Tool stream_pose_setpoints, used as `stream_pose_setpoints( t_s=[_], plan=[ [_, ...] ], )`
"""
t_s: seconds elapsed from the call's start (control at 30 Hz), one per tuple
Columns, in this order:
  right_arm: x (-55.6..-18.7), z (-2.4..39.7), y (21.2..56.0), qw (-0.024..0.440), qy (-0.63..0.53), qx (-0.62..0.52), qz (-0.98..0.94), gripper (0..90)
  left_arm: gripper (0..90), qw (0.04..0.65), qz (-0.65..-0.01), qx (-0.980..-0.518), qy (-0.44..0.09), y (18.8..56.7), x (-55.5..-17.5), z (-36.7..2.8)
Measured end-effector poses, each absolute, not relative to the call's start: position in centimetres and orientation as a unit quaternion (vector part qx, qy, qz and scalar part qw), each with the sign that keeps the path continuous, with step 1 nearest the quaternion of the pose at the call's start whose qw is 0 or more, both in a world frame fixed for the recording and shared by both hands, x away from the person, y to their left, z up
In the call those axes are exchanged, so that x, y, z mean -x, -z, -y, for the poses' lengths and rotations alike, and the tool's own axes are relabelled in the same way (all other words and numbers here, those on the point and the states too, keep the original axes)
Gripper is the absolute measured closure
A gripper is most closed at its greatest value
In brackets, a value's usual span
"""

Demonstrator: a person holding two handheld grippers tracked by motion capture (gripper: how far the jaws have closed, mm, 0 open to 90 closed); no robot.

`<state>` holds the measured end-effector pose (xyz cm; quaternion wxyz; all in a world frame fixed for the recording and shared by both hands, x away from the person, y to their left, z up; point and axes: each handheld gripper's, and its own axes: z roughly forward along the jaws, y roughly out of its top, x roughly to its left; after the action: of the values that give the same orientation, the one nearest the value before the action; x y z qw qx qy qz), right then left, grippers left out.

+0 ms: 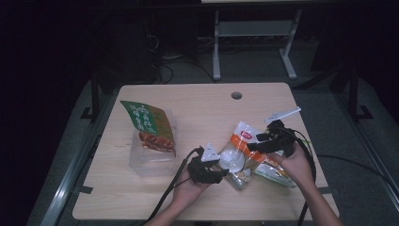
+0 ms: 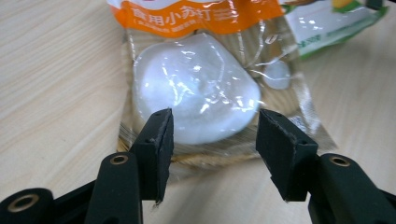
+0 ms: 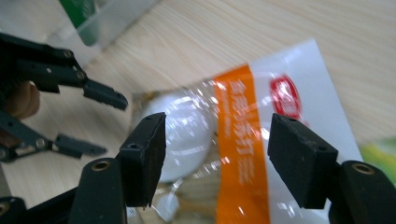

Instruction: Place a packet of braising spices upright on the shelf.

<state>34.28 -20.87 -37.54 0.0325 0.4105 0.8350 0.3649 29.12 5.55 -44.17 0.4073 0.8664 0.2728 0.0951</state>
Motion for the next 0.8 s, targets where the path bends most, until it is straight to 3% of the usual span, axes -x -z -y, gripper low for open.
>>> stream_pose_setpoints(
  t_s=[0.5, 0.8],
  plan=[
    [-32.7, 25.9, 40.4, 0.035, -0.343, -0.465, -0.815, 36.0, 45.7, 0.381, -0.282, -0.875, -0.098, 45.4, -30.0, -4.5],
    [-32.8, 26.7, 41.7, 0.020, -0.342, -0.480, -0.808, 36.3, 46.2, 0.378, -0.284, -0.875, -0.100, 45.4, -29.9, -4.3]
  ],
)
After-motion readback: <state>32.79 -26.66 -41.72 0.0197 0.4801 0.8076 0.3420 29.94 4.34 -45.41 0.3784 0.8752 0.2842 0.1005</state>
